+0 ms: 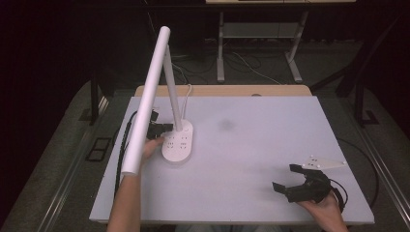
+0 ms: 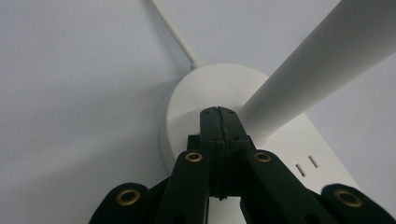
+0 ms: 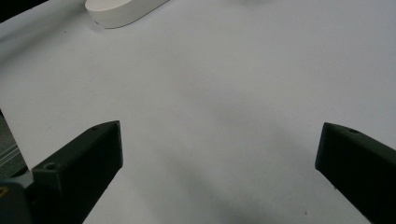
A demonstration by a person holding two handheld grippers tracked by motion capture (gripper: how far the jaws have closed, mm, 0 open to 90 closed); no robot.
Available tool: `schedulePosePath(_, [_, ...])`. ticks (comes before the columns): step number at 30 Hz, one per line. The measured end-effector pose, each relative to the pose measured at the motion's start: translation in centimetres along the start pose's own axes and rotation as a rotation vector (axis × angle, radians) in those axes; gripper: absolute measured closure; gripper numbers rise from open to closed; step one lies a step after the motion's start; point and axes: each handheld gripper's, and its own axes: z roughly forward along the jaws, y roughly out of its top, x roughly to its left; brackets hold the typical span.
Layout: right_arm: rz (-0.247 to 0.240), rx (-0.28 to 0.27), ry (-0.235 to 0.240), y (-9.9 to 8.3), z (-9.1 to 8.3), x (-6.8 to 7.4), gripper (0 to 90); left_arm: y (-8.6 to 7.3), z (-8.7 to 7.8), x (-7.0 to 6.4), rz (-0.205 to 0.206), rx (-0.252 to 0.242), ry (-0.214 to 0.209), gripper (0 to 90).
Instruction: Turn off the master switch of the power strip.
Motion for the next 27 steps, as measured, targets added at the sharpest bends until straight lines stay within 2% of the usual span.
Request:
schedulePosePath(1, [0.0,0.0,0.0,0.0,0.0,0.0,0.2,0.0,-0.2,-0.1,-0.011,-0.025,-0.005,90.0])
schedulePosePath(4, [0.006,-0.002,-0.001,0.0,-0.1,-0.1,0.2,0.1,-0.4,-0.1,0.017,-0.01,0.021,90.0])
schedulePosePath(9, [0.009,-0.008,-0.004,0.0,-0.1,-0.3,0.2,-0.2,-0.7,0.3,0.004,-0.023,0.022,90.0])
schedulePosePath(13, [0.012,-0.006,-0.004,0.0,-0.2,-0.3,0.3,-0.4,-1.0,0.7,-0.026,-0.048,-0.001,90.0])
schedulePosePath(19, [0.014,-0.006,-0.004,-0.1,-0.2,-0.3,0.2,-0.3,-1.7,0.7,-0.037,-0.063,-0.027,90.0])
schedulePosePath(27, [0.013,-0.006,-0.004,0.0,-0.2,-0.3,0.2,0.0,-3.3,0.7,-0.026,-0.086,-0.013,89.8])
